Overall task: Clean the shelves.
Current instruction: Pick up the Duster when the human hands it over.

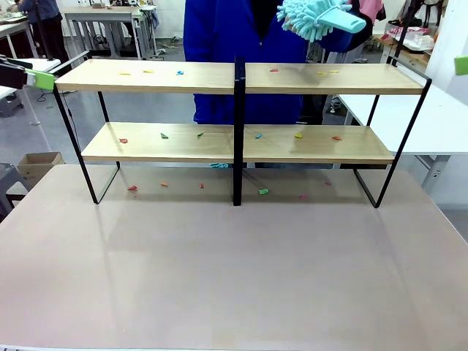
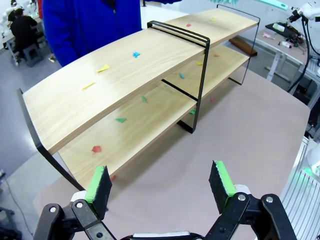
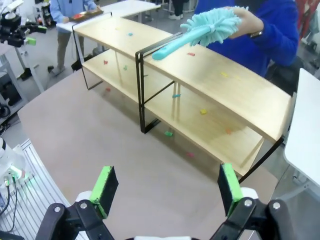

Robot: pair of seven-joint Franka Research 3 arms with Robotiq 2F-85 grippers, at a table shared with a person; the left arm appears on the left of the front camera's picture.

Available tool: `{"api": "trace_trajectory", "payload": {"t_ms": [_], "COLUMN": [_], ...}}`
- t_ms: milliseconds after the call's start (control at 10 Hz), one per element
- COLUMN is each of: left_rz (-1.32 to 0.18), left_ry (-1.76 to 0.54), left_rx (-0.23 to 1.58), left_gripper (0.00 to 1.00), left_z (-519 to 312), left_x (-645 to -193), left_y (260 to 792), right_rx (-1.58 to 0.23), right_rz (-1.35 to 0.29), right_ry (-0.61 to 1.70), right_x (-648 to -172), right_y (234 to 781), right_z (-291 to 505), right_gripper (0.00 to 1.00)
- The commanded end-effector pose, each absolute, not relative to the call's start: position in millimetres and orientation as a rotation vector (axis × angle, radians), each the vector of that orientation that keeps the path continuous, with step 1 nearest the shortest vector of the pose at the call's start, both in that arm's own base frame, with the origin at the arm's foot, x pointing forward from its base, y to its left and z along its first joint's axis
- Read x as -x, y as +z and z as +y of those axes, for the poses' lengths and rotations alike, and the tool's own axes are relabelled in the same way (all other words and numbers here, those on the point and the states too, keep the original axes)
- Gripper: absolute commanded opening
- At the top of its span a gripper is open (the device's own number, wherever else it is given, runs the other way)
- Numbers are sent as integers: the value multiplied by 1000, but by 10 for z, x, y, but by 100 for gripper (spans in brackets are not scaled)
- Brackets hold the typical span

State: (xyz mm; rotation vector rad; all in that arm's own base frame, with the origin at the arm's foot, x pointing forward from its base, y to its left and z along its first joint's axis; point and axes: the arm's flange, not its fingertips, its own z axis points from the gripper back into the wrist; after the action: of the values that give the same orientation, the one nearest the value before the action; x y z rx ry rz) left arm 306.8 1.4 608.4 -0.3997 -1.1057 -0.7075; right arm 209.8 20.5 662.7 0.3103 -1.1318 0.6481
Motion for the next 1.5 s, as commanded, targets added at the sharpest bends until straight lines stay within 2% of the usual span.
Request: {"api": "trace_trajectory", "payload": {"t_ms": [0, 200, 300, 400, 1100, 1300, 1400], "left_rz": [-1105, -1105, -1105, -1105, -1105, -1105, -1105], "left_ry": [-693, -693, -693, -693, -693, -693, -693], "left_rx": [401, 401, 401, 401, 401, 401, 401], "left_gripper": [100, 100, 100, 100, 100, 100, 100], "left_z": [-3, -3, -3, -3, -3, -3, -3], "left_x": [-3032, -3032, -3032, -3032, -3032, -3032, -3032], "left_y": [6037, 6037, 6037, 6037, 6037, 6037, 6037], "right_rx": [-334, -338, -284, -309, -303, -618, -684], "right_rz": [-1162, -1173, -1161, -1149, -1149, -782, -686], "right_ry": [644, 634, 610, 638, 636, 463, 222], "right_x": [-2033, -2072, -2103, -2119, -2131, -2978, -3448], "right_y": [6249, 6239, 6228, 6642, 6637, 7046, 7230], "right_z": [224, 235, 260, 198, 200, 376, 529], "right_gripper": [100, 100, 100, 100, 100, 100, 100]}}
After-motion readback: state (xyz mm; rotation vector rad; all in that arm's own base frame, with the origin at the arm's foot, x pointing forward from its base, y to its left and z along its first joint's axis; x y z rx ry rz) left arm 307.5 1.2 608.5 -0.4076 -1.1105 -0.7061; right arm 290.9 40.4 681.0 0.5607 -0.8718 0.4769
